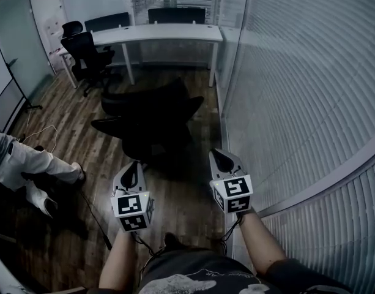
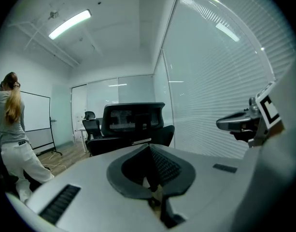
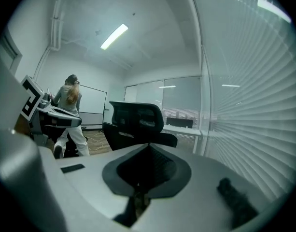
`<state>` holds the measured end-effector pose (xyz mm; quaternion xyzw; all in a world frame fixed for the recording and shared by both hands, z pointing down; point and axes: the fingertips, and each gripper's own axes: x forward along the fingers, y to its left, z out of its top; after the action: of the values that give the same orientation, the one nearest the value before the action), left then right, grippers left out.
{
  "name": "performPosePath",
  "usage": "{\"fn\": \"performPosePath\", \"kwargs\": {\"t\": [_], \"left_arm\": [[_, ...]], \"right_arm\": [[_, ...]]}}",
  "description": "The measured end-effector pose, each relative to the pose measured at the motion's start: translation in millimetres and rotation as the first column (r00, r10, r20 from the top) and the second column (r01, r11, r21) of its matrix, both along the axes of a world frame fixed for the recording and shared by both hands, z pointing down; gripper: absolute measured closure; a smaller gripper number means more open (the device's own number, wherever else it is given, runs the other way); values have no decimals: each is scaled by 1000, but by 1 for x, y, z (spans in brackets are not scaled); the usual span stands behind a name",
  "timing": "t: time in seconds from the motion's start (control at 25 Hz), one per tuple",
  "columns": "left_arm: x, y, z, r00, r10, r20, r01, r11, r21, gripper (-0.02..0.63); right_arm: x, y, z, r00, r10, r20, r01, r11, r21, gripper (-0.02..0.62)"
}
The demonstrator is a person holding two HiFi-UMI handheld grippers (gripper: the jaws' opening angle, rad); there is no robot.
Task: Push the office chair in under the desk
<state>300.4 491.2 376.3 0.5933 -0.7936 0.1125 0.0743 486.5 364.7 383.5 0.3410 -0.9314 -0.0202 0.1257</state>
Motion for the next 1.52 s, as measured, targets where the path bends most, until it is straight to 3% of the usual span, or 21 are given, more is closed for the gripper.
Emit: {"fn": "performPosePath", "kwargs": {"t": [0.32, 0.64, 0.96, 1.16, 1.24, 1.36, 1.52], "left_arm": [[-33, -16, 3, 1000, 7, 1, -7, 1000, 18, 592], [-106, -46, -8, 997, -29, 69, 26, 999, 43, 592], [-151, -56, 12, 996, -14, 85, 15, 1000, -7, 591], [-163, -62, 30, 994, 5, 106, 0, 999, -42, 589], [-167, -66, 33, 991, 14, 133, -6, 998, -54, 586], [-172, -73, 36, 982, 53, 179, -37, 995, -90, 456], [-183, -84, 47, 963, 99, 252, -58, 985, -164, 355]], "right_arm": [[-15, -15, 2, 999, 22, 38, -22, 1000, -19, 571], [-53, -62, -15, 994, 95, 53, -96, 995, 17, 571], [-80, -80, 8, 984, 158, -84, -156, 987, 31, 568], [-93, -84, 25, 975, 140, -175, -130, 989, 65, 562], [-100, -88, 28, 970, 124, -210, -109, 991, 81, 502], [-112, -91, 31, 962, 96, -254, -74, 993, 93, 436], [-125, -102, 37, 941, 101, -324, -54, 987, 151, 341]]}}
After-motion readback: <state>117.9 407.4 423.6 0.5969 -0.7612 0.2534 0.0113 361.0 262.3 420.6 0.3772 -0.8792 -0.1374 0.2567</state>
